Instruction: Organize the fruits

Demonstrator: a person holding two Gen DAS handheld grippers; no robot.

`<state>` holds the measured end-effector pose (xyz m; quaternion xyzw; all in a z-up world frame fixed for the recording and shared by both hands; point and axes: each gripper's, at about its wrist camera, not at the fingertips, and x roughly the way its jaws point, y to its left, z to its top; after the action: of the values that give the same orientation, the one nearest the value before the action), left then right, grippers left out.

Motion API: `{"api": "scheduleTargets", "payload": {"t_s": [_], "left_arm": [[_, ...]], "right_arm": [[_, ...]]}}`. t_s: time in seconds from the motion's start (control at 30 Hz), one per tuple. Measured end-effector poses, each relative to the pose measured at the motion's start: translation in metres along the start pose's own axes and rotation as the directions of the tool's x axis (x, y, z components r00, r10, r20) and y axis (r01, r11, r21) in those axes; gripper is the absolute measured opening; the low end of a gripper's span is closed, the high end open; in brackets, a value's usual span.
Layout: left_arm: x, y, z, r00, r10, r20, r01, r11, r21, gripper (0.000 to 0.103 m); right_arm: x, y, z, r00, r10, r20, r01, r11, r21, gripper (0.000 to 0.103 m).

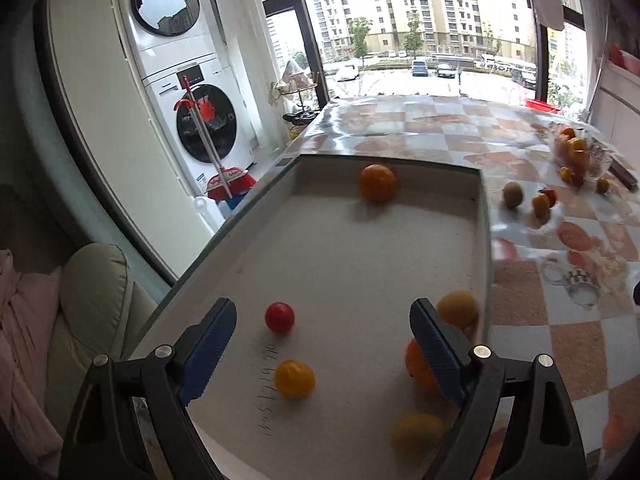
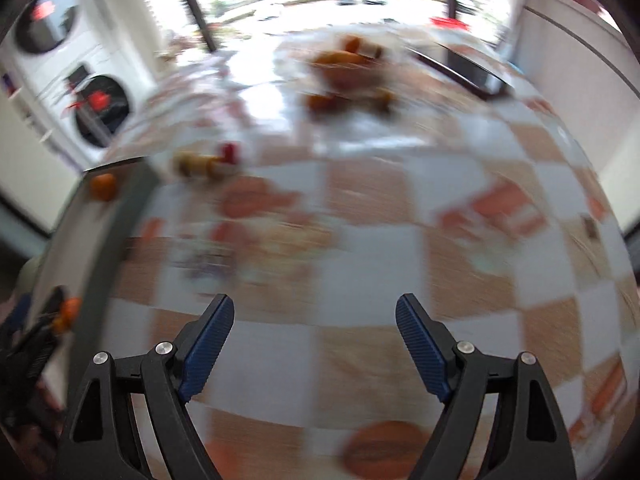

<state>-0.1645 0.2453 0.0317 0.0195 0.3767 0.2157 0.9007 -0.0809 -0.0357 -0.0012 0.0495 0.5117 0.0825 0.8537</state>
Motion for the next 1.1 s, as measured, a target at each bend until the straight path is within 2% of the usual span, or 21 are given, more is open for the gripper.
{"api": "scheduleTargets", "payload": {"t_s": [0.1,0.17,0.27,0.33,0.4,0.5,0.67,0.7,0.73,0.77,0.9,0.97,1.1], "left_arm": [[-0.006,-0.006,0.000,0.999,0.039,0.002,-0.039,0.999,0.029,0.090],[-0.017,-0.007,0.002,0.999,0.030,0.019,-0.031,0.999,0.020,0.090],[-0.041,-0.021,0.008,0.997,-0.031,0.071,0.029,0.999,0.023,0.090],[-0.055,-0.038,0.012,0.990,-0.111,0.082,0.107,0.993,0.049,0.090],[-0.062,-0.061,0.013,0.980,-0.189,0.061,0.182,0.979,0.094,0.090],[-0.059,-0.108,0.003,0.962,-0.270,-0.034,0.272,0.945,0.182,0.090],[-0.040,-0.162,-0.019,0.960,-0.257,-0.114,0.278,0.924,0.261,0.090],[-0.037,-0.168,-0.020,0.959,-0.254,-0.124,0.278,0.924,0.262,0.091],[-0.038,-0.168,-0.022,0.960,-0.267,-0.085,0.280,0.931,0.235,0.100],[-0.036,-0.169,-0.023,0.960,-0.264,-0.093,0.279,0.931,0.235,0.103],[-0.028,-0.162,-0.024,0.940,-0.320,-0.118,0.337,0.924,0.179,0.103],[-0.018,-0.154,-0.021,0.913,-0.374,-0.161,0.392,0.915,0.097,0.103],[-0.017,-0.152,-0.021,0.915,-0.371,-0.159,0.388,0.918,0.088,0.103]], "right_arm": [[-0.001,-0.031,-0.005,0.996,-0.086,0.016,0.085,0.996,0.041,0.086],[-0.003,-0.045,-0.009,0.992,-0.124,0.029,0.123,0.991,0.042,0.086],[-0.005,-0.058,-0.013,0.984,-0.170,0.054,0.168,0.985,0.038,0.089],[0.000,-0.063,-0.015,0.979,-0.199,0.045,0.197,0.980,0.036,0.103],[-0.002,-0.064,-0.020,0.975,-0.206,0.082,0.206,0.978,0.017,0.103],[-0.004,-0.065,-0.027,0.972,-0.203,0.116,0.203,0.979,0.016,0.103],[-0.005,-0.066,-0.028,0.971,-0.201,0.131,0.201,0.979,0.015,0.103],[-0.004,-0.065,-0.028,0.971,-0.201,0.132,0.201,0.980,0.015,0.103],[-0.004,-0.065,-0.028,0.971,-0.200,0.133,0.200,0.980,0.015,0.103],[-0.004,-0.065,-0.028,0.971,-0.200,0.134,0.200,0.980,0.014,0.103],[-0.004,-0.065,-0.029,0.970,-0.201,0.137,0.201,0.979,0.016,0.103],[-0.004,-0.065,-0.029,0.970,-0.200,0.136,0.200,0.980,0.014,0.103],[-0.005,-0.065,-0.029,0.970,-0.200,0.136,0.200,0.980,0.014,0.103]]}}
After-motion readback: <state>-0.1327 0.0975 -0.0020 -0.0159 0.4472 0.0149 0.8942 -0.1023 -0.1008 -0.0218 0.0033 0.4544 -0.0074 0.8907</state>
